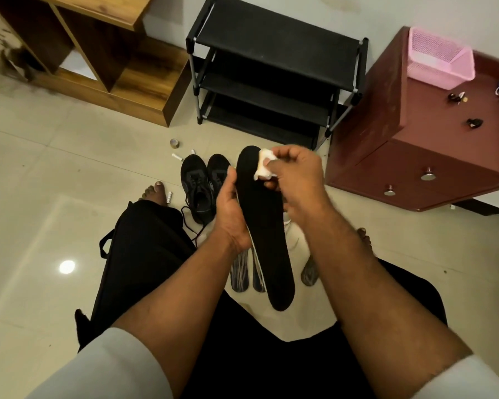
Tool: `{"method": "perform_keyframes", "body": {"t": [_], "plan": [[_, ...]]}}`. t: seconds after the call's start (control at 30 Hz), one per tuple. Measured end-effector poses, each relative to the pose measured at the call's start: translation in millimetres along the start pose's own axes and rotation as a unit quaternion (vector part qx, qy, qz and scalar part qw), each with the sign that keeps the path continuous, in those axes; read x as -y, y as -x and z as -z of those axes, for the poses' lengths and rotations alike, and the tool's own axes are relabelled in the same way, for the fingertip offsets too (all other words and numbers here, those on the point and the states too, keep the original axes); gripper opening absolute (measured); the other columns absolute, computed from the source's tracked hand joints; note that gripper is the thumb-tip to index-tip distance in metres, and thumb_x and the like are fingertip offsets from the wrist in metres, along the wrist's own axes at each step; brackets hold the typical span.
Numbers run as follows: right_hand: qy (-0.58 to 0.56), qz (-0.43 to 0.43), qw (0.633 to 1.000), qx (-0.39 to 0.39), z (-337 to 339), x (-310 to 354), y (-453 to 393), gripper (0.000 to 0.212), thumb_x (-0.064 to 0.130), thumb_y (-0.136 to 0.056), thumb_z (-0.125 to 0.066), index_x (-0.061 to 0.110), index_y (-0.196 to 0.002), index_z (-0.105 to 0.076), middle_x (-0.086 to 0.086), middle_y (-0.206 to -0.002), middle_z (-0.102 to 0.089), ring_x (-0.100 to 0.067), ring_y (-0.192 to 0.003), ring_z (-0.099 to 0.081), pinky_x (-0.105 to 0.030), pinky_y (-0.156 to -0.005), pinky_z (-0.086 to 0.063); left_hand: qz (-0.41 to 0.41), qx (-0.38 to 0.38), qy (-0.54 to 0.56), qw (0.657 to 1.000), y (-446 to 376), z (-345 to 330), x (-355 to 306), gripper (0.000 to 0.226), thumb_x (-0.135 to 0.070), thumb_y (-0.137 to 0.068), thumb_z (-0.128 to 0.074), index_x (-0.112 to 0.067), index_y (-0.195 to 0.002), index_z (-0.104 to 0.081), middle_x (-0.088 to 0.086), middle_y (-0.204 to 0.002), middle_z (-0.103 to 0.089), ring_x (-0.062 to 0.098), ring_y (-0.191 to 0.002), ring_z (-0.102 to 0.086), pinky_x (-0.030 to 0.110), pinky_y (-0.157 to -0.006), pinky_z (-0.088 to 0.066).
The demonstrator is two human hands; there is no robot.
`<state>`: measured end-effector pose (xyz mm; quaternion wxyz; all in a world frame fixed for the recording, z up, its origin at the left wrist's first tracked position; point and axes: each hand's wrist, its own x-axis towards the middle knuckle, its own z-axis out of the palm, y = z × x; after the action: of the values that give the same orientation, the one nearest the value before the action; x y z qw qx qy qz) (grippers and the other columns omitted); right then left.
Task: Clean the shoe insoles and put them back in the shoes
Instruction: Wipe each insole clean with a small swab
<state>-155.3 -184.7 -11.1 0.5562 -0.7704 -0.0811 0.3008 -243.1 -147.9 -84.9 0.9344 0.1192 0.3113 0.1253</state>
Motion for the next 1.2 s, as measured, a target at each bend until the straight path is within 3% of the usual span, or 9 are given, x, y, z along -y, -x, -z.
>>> {"method": "perform_keyframes", "body": {"t": [0.17, 0.27, 0.4, 0.53, 0.63, 0.77, 0.87, 1.03, 1.2], "plan": [[0.254, 0.225, 0.940, 0.029, 2, 3, -24, 0.011, 0.012, -0.089, -0.061, 0.019, -0.094, -0.068, 0.010, -0.090, -0.063, -0.001, -0.084, -0.056, -0.015, -0.071, -0.045, 0.021, 0.002, -0.011, 1.000, -2, -2, 0, 0.068, -0.068, -0.094, -0.035, -0.015, -0.113, -0.074, 0.018, -0.123, -0.067, 0.035, -0.118, -0.062, 0.053, -0.105, -0.043], [0.309, 0.295, 0.899, 0.099, -4, -12, -14, 0.018, 0.006, -0.086, -0.059, 0.016, -0.098, -0.070, 0.003, -0.099, -0.066, -0.008, -0.092, -0.058, -0.026, -0.083, -0.050, 0.013, -0.003, 0.000, 1.000, -2, -1, 0, 0.065, -0.066, -0.094, -0.037, -0.016, -0.103, -0.077, 0.014, -0.107, -0.072, 0.028, -0.100, -0.071, 0.041, -0.086, -0.054], [0.332, 0.349, 0.854, 0.194, 8, -45, 22, 0.028, -0.004, -0.082, -0.055, 0.011, -0.099, -0.069, -0.002, -0.104, -0.067, -0.013, -0.097, -0.060, -0.030, -0.090, -0.049, -0.002, -0.026, 0.006, 1.000, -10, 8, -7, 0.073, -0.069, -0.091, -0.041, -0.007, -0.087, -0.079, 0.014, -0.093, -0.073, 0.026, -0.089, -0.072, 0.039, -0.082, -0.058], [0.391, 0.368, 0.793, 0.287, 44, -83, 47, 0.030, 0.008, -0.084, -0.042, 0.010, -0.097, -0.069, -0.004, -0.101, -0.066, -0.021, -0.088, -0.061, -0.038, -0.075, -0.052, 0.009, -0.070, 0.049, 0.996, -22, 16, -10, 0.081, -0.073, -0.088, -0.042, -0.006, -0.127, -0.063, 0.021, -0.119, -0.067, 0.037, -0.113, -0.062, 0.051, -0.094, -0.052], [0.408, 0.368, 0.761, 0.344, 66, -89, 39, 0.028, 0.007, -0.084, -0.047, 0.013, -0.100, -0.069, -0.001, -0.101, -0.065, -0.017, -0.089, -0.060, -0.037, -0.075, -0.054, 0.012, -0.076, 0.037, 0.996, -27, 19, -8, 0.079, -0.072, -0.089, -0.041, -0.006, -0.127, -0.061, 0.022, -0.122, -0.066, 0.038, -0.122, -0.058, 0.054, -0.100, -0.048], [0.394, 0.421, 0.786, 0.223, 57, -65, -11, 0.028, 0.008, -0.088, -0.045, 0.008, -0.104, -0.068, -0.008, -0.103, -0.063, -0.019, -0.091, -0.060, -0.031, -0.081, -0.052, 0.014, -0.056, -0.004, 0.998, -31, 14, 0, 0.082, -0.076, -0.087, -0.038, -0.008, -0.127, -0.063, 0.020, -0.126, -0.064, 0.035, -0.119, -0.060, 0.050, -0.104, -0.045], [0.431, 0.449, 0.765, 0.166, 34, -56, -54, 0.025, 0.002, -0.087, -0.051, 0.006, -0.103, -0.069, -0.011, -0.101, -0.063, -0.024, -0.087, -0.061, -0.040, -0.073, -0.053, 0.010, -0.037, -0.012, 0.999, -31, 8, 6, 0.081, -0.079, -0.083, -0.039, -0.014, -0.122, -0.068, 0.020, -0.125, -0.065, 0.035, -0.117, -0.062, 0.050, -0.102, -0.046], [0.449, 0.435, 0.758, 0.185, 27, -73, -67, 0.024, -0.001, -0.084, -0.058, 0.008, -0.104, -0.068, -0.010, -0.102, -0.064, -0.024, -0.090, -0.060, -0.039, -0.075, -0.053, 0.006, -0.062, -0.004, 0.998, -39, 14, 1, 0.077, -0.076, -0.086, -0.042, -0.013, -0.122, -0.069, 0.016, -0.120, -0.068, 0.032, -0.113, -0.065, 0.049, -0.104, -0.045], [0.367, 0.328, 0.834, 0.249, 65, -129, -14, 0.024, 0.007, -0.086, -0.049, 0.010, -0.102, -0.067, -0.004, -0.101, -0.062, -0.016, -0.093, -0.058, -0.028, -0.082, -0.051, -0.007, -0.122, 0.010, 0.992, -60, 28, -3, 0.084, -0.074, -0.084, -0.047, -0.006, -0.134, -0.057, 0.017, -0.118, -0.067, 0.031, -0.109, -0.063, 0.049, -0.105, -0.045]]}}
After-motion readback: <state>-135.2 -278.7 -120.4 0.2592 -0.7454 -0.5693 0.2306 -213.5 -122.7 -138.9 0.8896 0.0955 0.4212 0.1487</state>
